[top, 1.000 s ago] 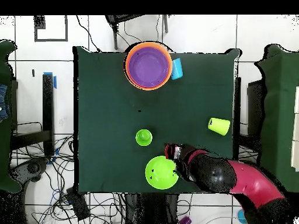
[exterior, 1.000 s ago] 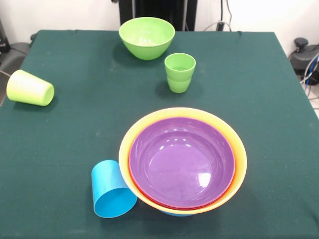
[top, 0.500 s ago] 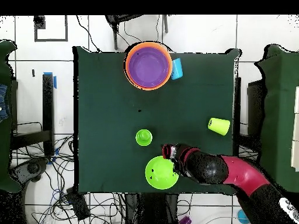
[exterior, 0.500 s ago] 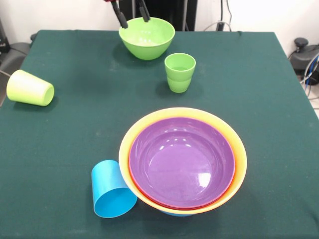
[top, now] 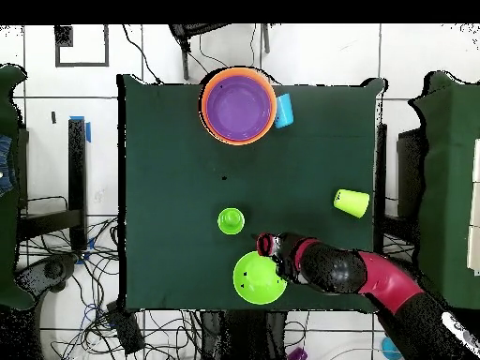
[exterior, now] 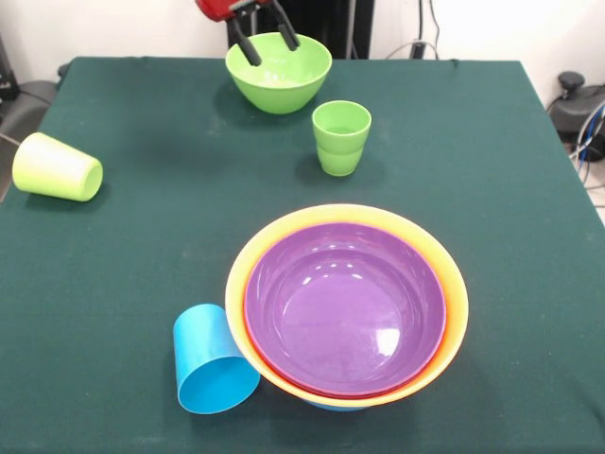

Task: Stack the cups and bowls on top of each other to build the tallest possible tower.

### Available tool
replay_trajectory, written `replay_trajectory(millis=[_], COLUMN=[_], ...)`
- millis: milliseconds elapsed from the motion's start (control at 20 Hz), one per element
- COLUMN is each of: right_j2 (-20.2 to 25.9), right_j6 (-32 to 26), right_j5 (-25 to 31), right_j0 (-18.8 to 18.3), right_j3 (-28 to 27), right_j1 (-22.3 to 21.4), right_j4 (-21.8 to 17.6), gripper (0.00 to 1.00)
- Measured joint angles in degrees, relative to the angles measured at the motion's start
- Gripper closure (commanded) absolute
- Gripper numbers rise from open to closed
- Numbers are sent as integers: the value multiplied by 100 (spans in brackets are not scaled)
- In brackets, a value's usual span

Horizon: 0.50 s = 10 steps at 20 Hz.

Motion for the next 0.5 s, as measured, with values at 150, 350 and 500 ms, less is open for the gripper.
replay_trajectory(millis=[150,350,500], right_j2=[87,313,521], right_j6=[0,0,0], right_j5=[178,499,779], right_j0=[-183,-458,-682], right_j3=[-59,-79,-79], right_j1=[356,685,838], right_j4=[-1,6,2], gripper=[0,0,0])
